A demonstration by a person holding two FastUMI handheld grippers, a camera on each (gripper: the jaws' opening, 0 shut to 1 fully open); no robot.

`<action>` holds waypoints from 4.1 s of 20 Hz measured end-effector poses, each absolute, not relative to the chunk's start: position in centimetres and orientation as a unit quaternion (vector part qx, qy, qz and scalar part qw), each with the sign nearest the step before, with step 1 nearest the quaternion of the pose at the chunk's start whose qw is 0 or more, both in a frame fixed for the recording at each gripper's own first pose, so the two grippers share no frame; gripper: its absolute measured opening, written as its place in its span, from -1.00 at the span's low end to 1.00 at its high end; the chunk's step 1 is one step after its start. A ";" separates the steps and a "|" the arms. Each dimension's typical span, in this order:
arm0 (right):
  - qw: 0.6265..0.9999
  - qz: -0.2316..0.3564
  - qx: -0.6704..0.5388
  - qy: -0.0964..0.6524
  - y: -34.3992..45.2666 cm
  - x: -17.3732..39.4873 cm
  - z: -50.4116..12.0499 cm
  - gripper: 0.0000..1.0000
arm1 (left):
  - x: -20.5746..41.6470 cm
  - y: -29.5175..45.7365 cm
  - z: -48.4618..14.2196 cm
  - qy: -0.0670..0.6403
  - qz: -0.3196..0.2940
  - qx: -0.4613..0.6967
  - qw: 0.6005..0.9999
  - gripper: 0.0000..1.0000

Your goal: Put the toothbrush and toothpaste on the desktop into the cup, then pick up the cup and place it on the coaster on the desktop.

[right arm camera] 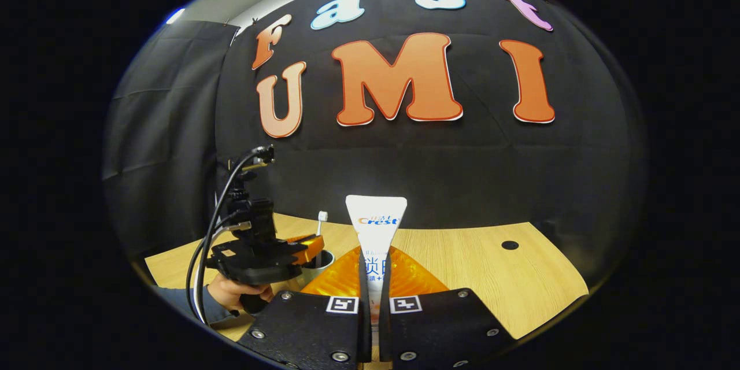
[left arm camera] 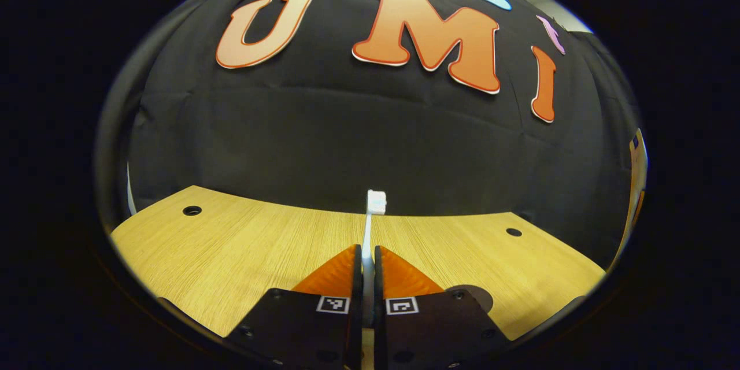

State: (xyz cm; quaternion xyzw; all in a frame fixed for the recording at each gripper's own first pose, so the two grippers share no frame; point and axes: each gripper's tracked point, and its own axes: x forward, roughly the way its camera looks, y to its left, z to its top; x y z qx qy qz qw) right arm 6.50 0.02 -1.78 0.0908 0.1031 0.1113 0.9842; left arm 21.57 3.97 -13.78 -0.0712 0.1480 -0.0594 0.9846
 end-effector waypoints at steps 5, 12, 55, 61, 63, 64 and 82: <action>0.984 0.111 0.093 0.106 0.2 6.7 -2.0 -0.89 | 19.4 5.0 -12.9 0.168 -0.065 -0.070 0.981 -0.24; 0.982 0.126 0.096 0.102 1.0 7.0 -2.2 -0.89 | 15.8 8.4 -9.5 0.156 -0.055 -0.070 0.984 0.94; 0.970 0.200 0.095 0.098 18.1 20.8 -9.3 -0.76 | 0.7 17.5 -11.9 0.139 -0.002 -0.046 0.989 0.95; 0.971 0.201 0.068 0.107 16.8 19.6 -8.8 -0.58 | 1.7 16.0 -12.8 0.161 -0.018 -0.081 0.983 0.95; 0.971 0.201 0.072 0.106 15.5 18.8 -8.5 -0.51 | 2.3 15.2 -13.0 0.170 -0.027 -0.105 0.979 0.94; 0.971 0.199 0.075 0.108 15.0 18.5 -8.4 -0.49 | 2.8 14.9 -13.1 0.177 -0.032 -0.115 0.977 0.95; 0.981 0.174 0.040 0.071 3.9 9.9 -0.5 0.77 | 12.2 6.8 -12.4 0.290 -0.155 -0.019 0.944 0.94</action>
